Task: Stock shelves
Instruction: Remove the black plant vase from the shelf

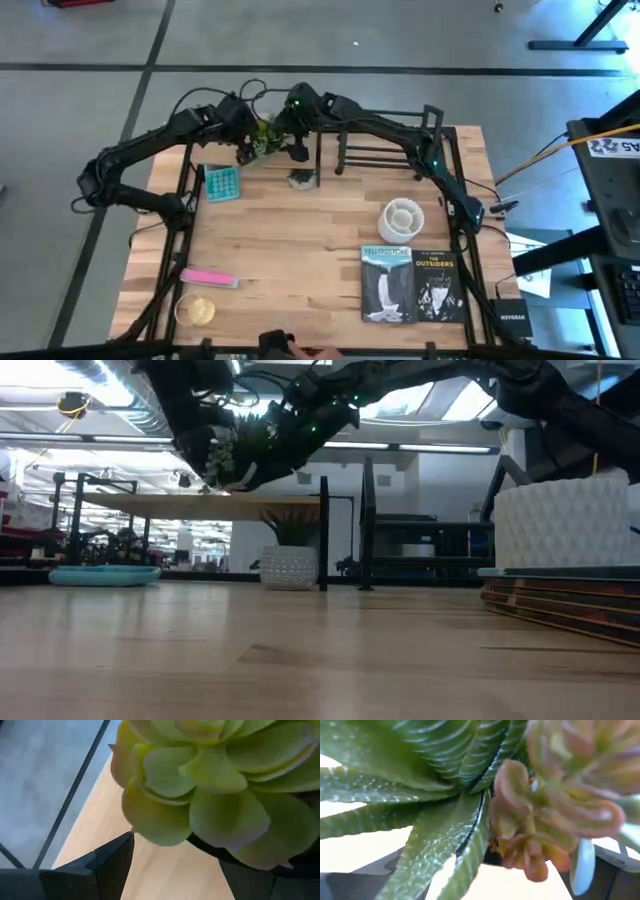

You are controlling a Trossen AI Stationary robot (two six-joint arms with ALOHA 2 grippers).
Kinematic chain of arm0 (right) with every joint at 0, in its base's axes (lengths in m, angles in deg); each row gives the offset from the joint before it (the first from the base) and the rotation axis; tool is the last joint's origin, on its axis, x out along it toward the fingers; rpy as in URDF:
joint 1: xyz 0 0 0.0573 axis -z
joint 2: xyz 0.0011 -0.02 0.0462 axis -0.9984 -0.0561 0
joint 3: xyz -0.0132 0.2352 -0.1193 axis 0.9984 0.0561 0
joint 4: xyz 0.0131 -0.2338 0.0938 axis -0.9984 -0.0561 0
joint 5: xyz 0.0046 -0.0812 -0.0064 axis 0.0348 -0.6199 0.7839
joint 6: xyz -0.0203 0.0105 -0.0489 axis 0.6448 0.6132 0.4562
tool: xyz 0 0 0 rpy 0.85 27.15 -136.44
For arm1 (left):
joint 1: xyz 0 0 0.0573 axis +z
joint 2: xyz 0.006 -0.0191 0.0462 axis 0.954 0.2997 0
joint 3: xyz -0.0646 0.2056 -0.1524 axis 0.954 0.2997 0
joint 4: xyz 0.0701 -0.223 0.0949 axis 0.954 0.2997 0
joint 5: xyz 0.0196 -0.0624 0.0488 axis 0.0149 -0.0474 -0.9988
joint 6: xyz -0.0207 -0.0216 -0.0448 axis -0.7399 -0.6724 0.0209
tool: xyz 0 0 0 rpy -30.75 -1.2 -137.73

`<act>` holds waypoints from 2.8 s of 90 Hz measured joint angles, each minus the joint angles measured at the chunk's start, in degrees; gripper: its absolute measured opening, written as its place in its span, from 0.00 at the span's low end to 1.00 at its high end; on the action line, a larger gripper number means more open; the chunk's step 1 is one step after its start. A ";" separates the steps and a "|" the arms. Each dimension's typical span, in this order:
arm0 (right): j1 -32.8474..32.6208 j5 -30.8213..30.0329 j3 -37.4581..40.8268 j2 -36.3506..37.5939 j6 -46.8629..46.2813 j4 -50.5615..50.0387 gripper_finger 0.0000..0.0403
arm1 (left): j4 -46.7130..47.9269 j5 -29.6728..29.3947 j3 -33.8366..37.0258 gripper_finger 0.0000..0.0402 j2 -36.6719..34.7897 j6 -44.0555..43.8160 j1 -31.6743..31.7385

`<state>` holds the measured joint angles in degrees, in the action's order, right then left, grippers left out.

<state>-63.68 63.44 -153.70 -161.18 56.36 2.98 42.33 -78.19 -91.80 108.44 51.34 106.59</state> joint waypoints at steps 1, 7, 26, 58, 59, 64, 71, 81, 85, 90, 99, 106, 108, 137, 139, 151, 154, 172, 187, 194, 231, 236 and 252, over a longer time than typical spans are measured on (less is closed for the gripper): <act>-0.11 0.03 0.00 0.06 0.01 -0.36 0.85 | 0.07 -0.13 0.00 0.66 0.00 -0.09 -0.32; -0.76 -0.20 0.00 0.46 0.03 -2.13 0.85 | 0.67 -0.55 0.04 0.66 0.00 -0.75 -2.33; -4.22 -4.94 -0.09 0.77 0.57 -7.10 0.85 | 2.88 -4.80 0.09 0.66 -0.02 -4.91 -9.77; -9.96 -8.86 -0.17 0.77 -3.33 -15.86 0.85 | 5.34 -7.29 1.00 0.66 -0.04 -15.01 -23.22; -10.15 -9.15 -0.17 0.77 -3.52 -16.00 0.85 | 5.31 -7.42 1.17 0.66 -0.04 -15.39 -23.66; -11.11 -11.22 -0.17 0.71 -4.32 -16.74 0.85 | 4.86 -8.24 2.23 0.66 -0.04 -17.36 -25.84; -12.54 -12.78 -0.13 0.58 -4.82 -17.43 0.85 | 3.55 -9.03 4.31 0.66 0.04 -19.69 -28.83; -14.95 -12.70 0.18 0.44 -6.04 -18.95 0.85 | 1.08 -10.08 7.48 0.66 0.24 -24.00 -32.80; -15.94 -12.75 0.88 0.44 -6.42 -18.70 0.85 | -0.25 -10.48 8.69 0.66 0.22 -25.26 -34.25; -17.22 -13.45 1.90 0.44 -7.02 -18.22 0.85 | -2.65 -10.95 10.52 0.66 0.20 -26.71 -35.99; -19.31 -14.67 4.45 0.46 -8.49 -17.45 0.85 | -6.84 -11.54 13.51 0.66 0.24 -29.09 -38.87; -20.69 -15.67 7.15 0.51 -9.65 -15.29 0.85 | -9.81 -11.77 16.12 0.66 0.24 -30.47 -41.00; -21.01 -15.81 7.92 0.51 -10.17 -14.71 0.85 | -10.75 -11.78 16.83 0.66 0.29 -31.03 -41.60; -25.42 -18.53 19.70 0.57 -15.49 -8.35 0.85 | -26.49 -12.89 23.19 0.66 10.21 -37.18 -49.13; -25.64 -18.83 20.18 0.57 -15.69 -8.66 0.85 | -27.60 -12.97 23.19 0.66 11.41 -37.19 -49.40; -26.70 -20.45 23.83 0.68 -16.77 -9.55 0.85 | -34.69 -13.25 23.21 0.66 18.03 -37.23 -49.99; -26.74 -20.84 24.93 1.02 -17.44 -9.81 0.85 | -36.70 -13.37 23.21 0.66 19.41 -37.05 -50.04; -26.77 -22.92 34.61 5.95 -20.38 -8.10 0.85 | -47.52 -13.74 23.02 0.66 23.61 -32.72 -49.45; -26.63 -26.22 44.77 13.36 -24.17 -5.88 0.85 | -55.51 -11.26 22.94 0.66 24.40 -27.35 -46.73; -26.63 -27.27 49.30 16.68 -26.52 -5.19 0.85 | -59.75 -9.41 22.86 0.66 25.36 -24.77 -44.85; -26.57 -35.02 65.04 28.84 -39.69 -12.71 0.85 | -74.70 -2.67 17.90 0.66 36.24 -17.85 -40.21; -26.57 -36.09 65.33 30.86 -40.99 -14.59 0.85 | -74.66 -1.77 16.15 0.66 37.85 -16.74 -40.19; -26.52 -38.32 65.31 37.47 -43.57 -17.11 0.85 | -74.45 -0.84 9.74 0.66 43.32 -14.01 -39.54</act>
<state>-90.21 25.12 -88.39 -123.72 12.79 -14.13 -32.11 -79.03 -82.06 151.75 37.33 67.05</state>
